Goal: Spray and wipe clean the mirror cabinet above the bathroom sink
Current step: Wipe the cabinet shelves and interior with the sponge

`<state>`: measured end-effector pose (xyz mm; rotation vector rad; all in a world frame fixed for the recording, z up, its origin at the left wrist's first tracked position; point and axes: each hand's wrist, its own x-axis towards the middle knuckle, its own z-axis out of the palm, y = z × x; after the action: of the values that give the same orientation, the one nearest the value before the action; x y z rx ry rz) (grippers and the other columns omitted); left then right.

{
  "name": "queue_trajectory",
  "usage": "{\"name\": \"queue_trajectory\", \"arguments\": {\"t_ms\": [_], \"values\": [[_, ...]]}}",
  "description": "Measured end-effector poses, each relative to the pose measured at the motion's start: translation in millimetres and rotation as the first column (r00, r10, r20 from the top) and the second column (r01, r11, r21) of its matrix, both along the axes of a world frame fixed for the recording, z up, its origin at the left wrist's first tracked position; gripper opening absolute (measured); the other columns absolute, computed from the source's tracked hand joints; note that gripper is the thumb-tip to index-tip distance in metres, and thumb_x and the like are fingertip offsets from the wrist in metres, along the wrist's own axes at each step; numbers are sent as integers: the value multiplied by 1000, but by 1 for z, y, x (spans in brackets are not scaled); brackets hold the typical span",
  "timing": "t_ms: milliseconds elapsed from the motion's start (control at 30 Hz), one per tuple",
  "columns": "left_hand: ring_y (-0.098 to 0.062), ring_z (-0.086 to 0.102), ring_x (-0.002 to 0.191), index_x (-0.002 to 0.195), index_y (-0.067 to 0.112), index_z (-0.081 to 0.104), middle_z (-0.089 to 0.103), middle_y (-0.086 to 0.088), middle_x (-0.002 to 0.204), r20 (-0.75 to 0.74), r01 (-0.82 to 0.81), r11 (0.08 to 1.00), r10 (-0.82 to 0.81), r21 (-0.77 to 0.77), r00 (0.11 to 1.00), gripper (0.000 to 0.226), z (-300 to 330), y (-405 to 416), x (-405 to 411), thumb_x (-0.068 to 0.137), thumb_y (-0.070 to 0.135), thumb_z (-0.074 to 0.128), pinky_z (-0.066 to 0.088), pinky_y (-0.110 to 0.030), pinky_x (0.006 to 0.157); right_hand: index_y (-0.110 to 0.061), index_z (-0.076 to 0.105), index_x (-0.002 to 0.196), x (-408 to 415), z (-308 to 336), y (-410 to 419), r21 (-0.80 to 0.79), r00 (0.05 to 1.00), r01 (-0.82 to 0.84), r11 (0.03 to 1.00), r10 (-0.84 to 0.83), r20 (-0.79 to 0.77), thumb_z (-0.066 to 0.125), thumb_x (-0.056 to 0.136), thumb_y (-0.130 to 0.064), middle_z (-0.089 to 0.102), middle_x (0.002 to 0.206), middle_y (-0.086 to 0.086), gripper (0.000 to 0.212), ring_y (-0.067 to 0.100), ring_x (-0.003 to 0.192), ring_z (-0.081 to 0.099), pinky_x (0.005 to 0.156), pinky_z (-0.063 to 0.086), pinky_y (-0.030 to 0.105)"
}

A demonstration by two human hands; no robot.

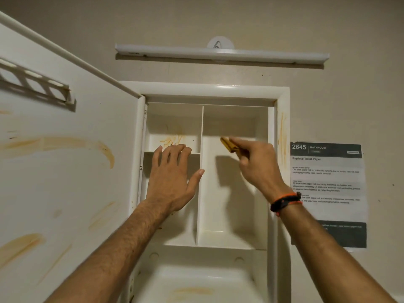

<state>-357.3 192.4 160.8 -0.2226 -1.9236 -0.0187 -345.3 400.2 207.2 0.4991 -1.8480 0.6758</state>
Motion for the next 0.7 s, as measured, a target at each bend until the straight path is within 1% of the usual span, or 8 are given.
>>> {"name": "queue_trajectory", "arguments": {"t_ms": [33, 100, 167, 267, 433, 567, 633, 700], "values": [[-22, 33, 136, 141, 16, 40, 40, -3, 144, -4, 2, 1000, -2, 2, 1000, 65, 0, 0, 0, 94, 59, 24, 9, -46, 121, -21, 64, 128, -3, 13, -3, 12, 994, 33, 999, -32, -101, 56, 85, 7, 68, 122, -1, 52, 14, 113, 63, 95, 43, 12], [-22, 33, 136, 140, 16, 40, 41, -3, 144, -5, 2, 1000, -2, 3, 1000, 65, 0, 0, -1, 94, 59, 24, 9, -46, 121, -16, 58, 135, -13, 34, -10, 109, 969, 162, 981, -137, -208, 55, 82, 12, 61, 134, 5, 59, 23, 124, 57, 107, 44, 31], [-22, 34, 136, 140, 17, 40, 41, -2, 144, -6, 3, 1000, -3, 1, 1000, 64, 0, 1, -1, 94, 59, 25, 9, -46, 121, -15, 52, 140, -26, 45, -16, 248, 942, 305, 919, -252, -222, 50, 87, 9, 56, 139, 10, 57, 29, 127, 53, 106, 44, 40], [-22, 34, 136, 140, 17, 40, 41, -2, 143, -14, 6, 1000, -6, 5, 1000, 64, 0, 1, -2, 94, 59, 25, 10, -46, 120, -14, 48, 142, -42, 41, -23, 431, 928, 373, 822, -343, -147, 42, 92, 5, 54, 138, 12, 53, 33, 124, 53, 100, 46, 42], [-22, 32, 137, 141, 17, 39, 40, -2, 145, -5, -1, 1000, 1, 1, 1000, 65, 0, 0, -2, 94, 60, 24, 10, -46, 120, -14, 37, 149, -49, -5, -19, 467, 939, 334, 819, -334, -86, 44, 93, 5, 34, 156, 8, 60, 27, 140, 36, 107, 40, 44], [-22, 31, 137, 142, 18, 37, 39, -2, 145, 2, -7, 1000, 7, 1, 1000, 66, 1, -1, -3, 94, 60, 23, 9, -47, 121, -17, 30, 153, -38, -65, -13, 537, 945, 244, 808, -321, 54, 39, 98, 1, 24, 160, 6, 58, 24, 145, 28, 114, 32, 43], [-22, 32, 137, 142, 17, 38, 39, -3, 145, 4, -2, 1000, 2, 2, 1000, 66, 1, 0, -3, 93, 60, 23, 9, -47, 121, -17, 29, 153, -31, -86, -10, 579, 940, 187, 794, -316, 130, 38, 97, 2, 23, 160, 5, 60, 24, 146, 26, 116, 29, 41], [-22, 32, 137, 142, 17, 38, 39, -3, 145, 7, 4, 1000, -4, 4, 1000, 66, 1, 0, -2, 93, 60, 24, 9, -47, 121, -16, 38, 149, -25, -99, -7, 616, 928, 148, 774, -323, 184, 41, 95, 0, 33, 156, 6, 56, 26, 141, 36, 115, 31, 38]]}}
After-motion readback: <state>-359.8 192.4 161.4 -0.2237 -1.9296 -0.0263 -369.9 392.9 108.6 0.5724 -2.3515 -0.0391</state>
